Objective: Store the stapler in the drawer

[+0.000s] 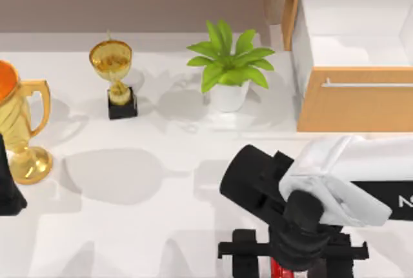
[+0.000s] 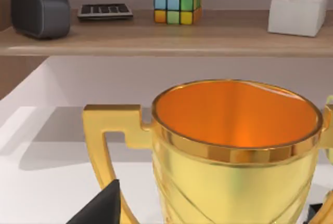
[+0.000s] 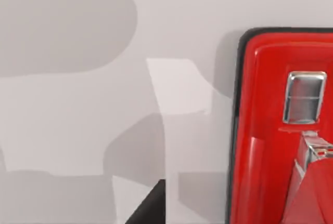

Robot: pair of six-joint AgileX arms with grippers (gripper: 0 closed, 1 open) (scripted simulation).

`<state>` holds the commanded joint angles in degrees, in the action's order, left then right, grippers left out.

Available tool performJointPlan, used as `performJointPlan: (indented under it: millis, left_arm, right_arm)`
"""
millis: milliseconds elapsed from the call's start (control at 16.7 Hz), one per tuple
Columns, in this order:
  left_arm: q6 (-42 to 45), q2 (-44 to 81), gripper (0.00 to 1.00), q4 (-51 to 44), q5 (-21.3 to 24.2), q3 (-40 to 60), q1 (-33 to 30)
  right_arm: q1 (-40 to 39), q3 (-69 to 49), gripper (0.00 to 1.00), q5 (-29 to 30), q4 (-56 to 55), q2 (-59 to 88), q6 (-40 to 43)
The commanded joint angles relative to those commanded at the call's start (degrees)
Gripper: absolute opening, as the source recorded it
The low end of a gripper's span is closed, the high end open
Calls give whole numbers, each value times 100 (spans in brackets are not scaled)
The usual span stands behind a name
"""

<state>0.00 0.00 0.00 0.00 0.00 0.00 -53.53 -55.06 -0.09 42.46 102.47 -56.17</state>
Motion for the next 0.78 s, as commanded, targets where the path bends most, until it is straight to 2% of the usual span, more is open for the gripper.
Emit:
performJointPlan:
  millis: [420,780]
  left_arm:
    - [0,0,100,0,0,0,0]
    - [0,0,100,0,0,0,0]
  right_arm:
    - [0,0,2,0,0,0,0]
    - [0,0,0,0,0,0,0]
